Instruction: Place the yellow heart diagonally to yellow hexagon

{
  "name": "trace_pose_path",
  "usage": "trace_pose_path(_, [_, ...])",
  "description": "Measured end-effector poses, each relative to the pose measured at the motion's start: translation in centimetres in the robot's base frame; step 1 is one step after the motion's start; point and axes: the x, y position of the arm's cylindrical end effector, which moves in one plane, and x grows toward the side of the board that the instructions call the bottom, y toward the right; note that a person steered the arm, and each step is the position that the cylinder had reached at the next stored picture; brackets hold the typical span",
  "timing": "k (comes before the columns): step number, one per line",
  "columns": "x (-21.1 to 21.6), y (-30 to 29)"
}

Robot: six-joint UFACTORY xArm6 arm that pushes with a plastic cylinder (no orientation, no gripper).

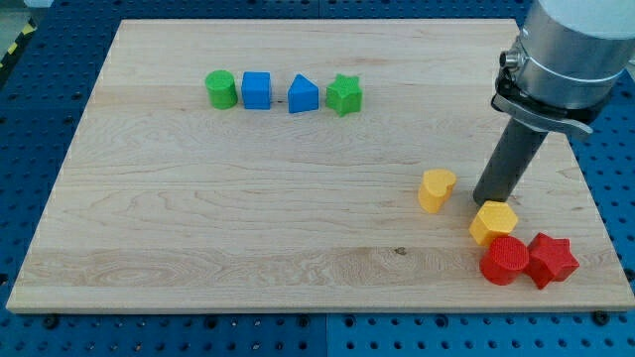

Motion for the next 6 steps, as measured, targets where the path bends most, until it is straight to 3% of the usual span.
trace_pose_path(3, [0.2,-5.1])
trace_pose_path(5, [0.2,-13.1])
trace_pose_path(6, [-3.2,-16.8])
